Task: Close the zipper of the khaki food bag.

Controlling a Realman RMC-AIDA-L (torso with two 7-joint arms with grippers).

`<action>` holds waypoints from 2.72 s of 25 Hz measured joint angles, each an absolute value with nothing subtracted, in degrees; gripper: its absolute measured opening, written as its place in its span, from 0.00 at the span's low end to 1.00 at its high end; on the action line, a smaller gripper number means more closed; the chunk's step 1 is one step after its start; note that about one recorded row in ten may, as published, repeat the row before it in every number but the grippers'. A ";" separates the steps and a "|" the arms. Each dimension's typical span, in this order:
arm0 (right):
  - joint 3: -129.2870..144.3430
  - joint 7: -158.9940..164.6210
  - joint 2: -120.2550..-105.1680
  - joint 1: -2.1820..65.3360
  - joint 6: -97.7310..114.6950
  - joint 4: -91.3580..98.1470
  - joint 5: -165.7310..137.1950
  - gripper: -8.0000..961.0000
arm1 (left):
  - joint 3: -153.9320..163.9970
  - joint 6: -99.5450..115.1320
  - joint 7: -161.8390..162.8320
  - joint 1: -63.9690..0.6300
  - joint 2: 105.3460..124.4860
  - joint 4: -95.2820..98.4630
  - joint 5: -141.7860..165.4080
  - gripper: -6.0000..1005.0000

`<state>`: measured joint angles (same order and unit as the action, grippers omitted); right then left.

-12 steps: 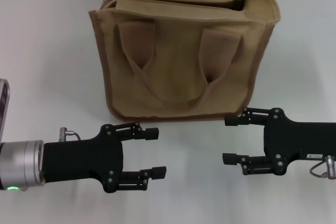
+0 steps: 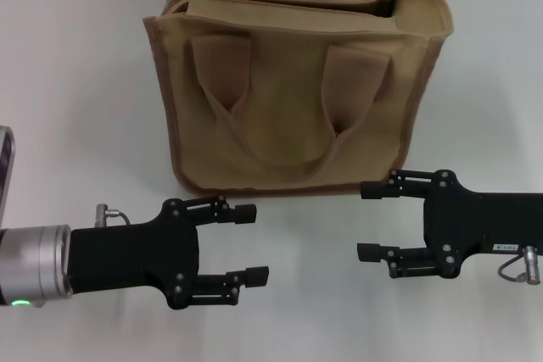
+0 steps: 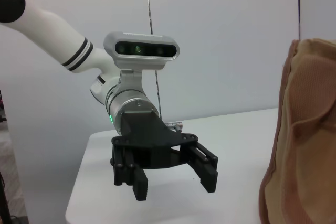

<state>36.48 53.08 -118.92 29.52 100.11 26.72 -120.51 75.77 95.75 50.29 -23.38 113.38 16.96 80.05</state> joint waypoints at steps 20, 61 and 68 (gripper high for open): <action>36.04 53.31 -119.01 29.47 99.32 25.42 -120.23 0.79 | 37.28 104.47 38.56 -22.14 118.51 17.45 79.69 0.76; 35.94 53.19 -119.00 29.09 98.96 25.31 -120.23 0.79 | 33.66 81.16 23.57 -27.72 118.49 19.91 78.68 0.75; 35.94 53.35 -119.00 29.26 99.27 25.31 -120.23 0.79 | 34.99 81.43 19.16 -27.60 118.66 18.77 78.75 0.61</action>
